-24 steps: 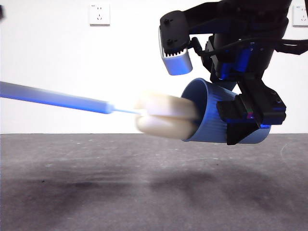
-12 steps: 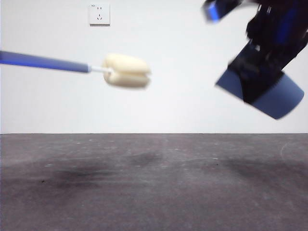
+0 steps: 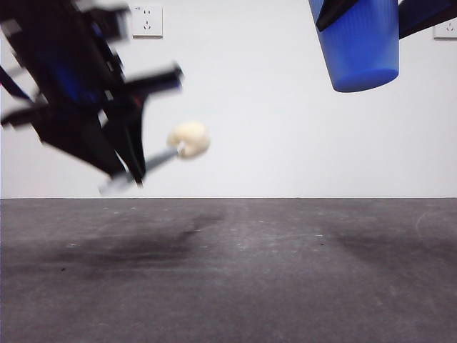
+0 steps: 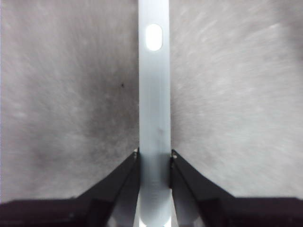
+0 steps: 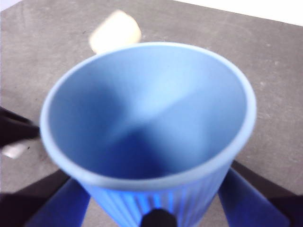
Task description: Pick up the cup brush,pick up the cup,insert the brush into the cup,clean the cup,put the cup brush back,put the cup back to the fixed position on the table
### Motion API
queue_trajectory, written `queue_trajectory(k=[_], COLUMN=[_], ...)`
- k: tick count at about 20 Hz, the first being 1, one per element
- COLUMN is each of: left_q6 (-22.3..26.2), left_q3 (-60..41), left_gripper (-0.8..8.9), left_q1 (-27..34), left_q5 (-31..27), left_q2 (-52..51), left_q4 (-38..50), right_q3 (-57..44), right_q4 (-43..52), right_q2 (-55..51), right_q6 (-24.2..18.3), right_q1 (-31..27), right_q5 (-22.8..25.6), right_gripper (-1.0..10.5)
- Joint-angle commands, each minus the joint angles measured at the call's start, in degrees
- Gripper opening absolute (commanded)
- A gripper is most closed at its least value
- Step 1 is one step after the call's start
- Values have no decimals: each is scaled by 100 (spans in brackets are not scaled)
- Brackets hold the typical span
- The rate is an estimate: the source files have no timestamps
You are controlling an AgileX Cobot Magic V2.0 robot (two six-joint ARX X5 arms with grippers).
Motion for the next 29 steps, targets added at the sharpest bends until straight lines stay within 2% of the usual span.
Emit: queue_trajectory(k=[1, 5, 12, 13, 15, 16, 17, 22, 24, 27, 29], left_q6=[-393, -706, -726, -723, -667, -664, -664, -385, -380, -358, -273], left_q3=[-57, -57, -57, -57, -57, -55, -55, -55, -55, -55, -55], left_gripper=[-8, -8, 14, 88, 320, 373, 377, 377, 377, 377, 377], left_q1=[46, 81, 116, 114, 105, 118, 122, 114, 109, 79, -4], left_q5=[-2, -42, -90, -83, 68, 173, 219, 251, 415, 780, 807], left_q2=[636, 1274, 1716, 1716, 1716, 1714, 1700, 1438, 1200, 789, 472], left_q4=[317, 717, 868, 866, 866, 826, 767, 459, 422, 334, 236], right_q3=[28, 28, 26, 26, 20, -28, -125, -922, -1215, -1384, -1445], right_q4=[59, 55, -24, -24, 52, 245, 503, 2275, 2983, 3724, 4387], right_q2=[-24, -24, -15, -2, 109, 197, 262, 964, 1346, 1965, 2492], right_q6=[96, 96, 98, 96, 94, 94, 94, 48, 48, -68, -103], right_q1=[-4, -4, -4, -4, -31, -37, -52, -306, -498, -778, -953], right_q5=[-11, -11, -4, -4, -4, -7, -7, -328, -625, -761, -984], right_gripper=[-17, -17, -17, -17, -17, -17, -17, -17, -17, -17, -17])
